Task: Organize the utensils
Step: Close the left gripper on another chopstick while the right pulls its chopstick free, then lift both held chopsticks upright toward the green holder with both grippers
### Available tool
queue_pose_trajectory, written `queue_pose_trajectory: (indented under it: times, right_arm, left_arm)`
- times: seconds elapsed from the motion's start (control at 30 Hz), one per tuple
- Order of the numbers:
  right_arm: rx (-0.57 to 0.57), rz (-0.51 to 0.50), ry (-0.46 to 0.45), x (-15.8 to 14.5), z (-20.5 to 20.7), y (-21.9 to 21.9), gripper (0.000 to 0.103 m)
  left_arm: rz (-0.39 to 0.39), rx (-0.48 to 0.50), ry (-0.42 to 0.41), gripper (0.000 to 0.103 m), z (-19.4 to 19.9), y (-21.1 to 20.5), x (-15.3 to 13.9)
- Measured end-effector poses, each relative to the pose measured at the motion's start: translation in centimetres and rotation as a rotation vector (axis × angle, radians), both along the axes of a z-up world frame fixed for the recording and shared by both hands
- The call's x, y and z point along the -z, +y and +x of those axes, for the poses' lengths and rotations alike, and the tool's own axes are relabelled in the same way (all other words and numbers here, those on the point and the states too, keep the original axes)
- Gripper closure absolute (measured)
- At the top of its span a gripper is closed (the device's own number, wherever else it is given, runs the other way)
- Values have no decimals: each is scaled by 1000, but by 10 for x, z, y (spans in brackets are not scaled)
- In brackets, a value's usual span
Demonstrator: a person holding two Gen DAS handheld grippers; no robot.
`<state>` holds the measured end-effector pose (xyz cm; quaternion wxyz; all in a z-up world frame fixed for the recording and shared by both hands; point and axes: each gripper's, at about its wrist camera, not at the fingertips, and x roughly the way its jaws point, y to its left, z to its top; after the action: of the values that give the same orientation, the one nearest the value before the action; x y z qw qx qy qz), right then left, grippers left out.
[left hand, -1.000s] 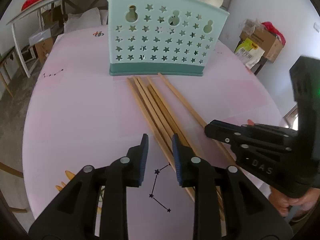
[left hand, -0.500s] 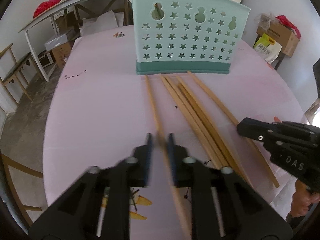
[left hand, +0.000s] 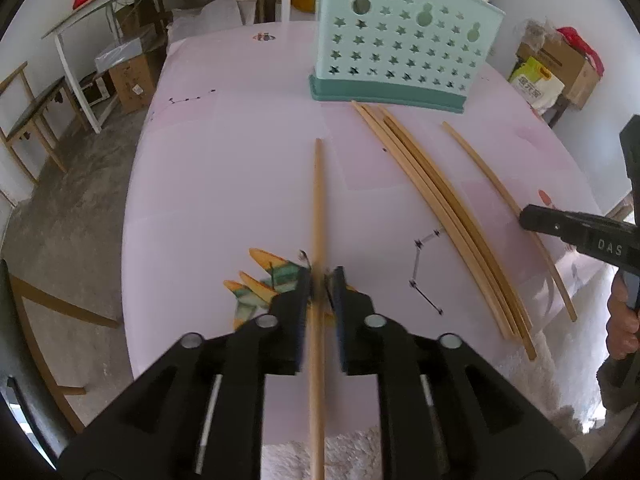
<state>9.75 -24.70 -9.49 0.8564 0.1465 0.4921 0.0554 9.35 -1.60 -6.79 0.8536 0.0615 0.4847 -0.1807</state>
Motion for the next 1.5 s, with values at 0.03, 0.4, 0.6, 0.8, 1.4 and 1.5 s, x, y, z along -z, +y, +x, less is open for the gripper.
queue_pose_trajectory:
  times: [0.03,0.4,0.6,0.8,1.4,1.5]
  right_arm:
    - [-2,-9,1,-1,4,1,94]
    - [-21,-116,-54,-4,36,19,87]
    - [-18,-162,-69,-5,47,25,89]
    - [-13,-190,-82,-5,50,27,95]
    - [-13,-186,-83,-4,52,25,96]
    - [-12,-184,-80,-4,53,25,96]
  left_arm:
    - [4,-4,2,86,4,-1,0]
    - [59,-13,-22,85,37,-19,0]
    - [83,-20,-55,85,48,-25,-1]
    - [101,-28,-65,91,52,-32,-1]
    - [129,-13,-89,98,48,-39,-1]
    - [135,-12,-92,98,47,-41,-1]
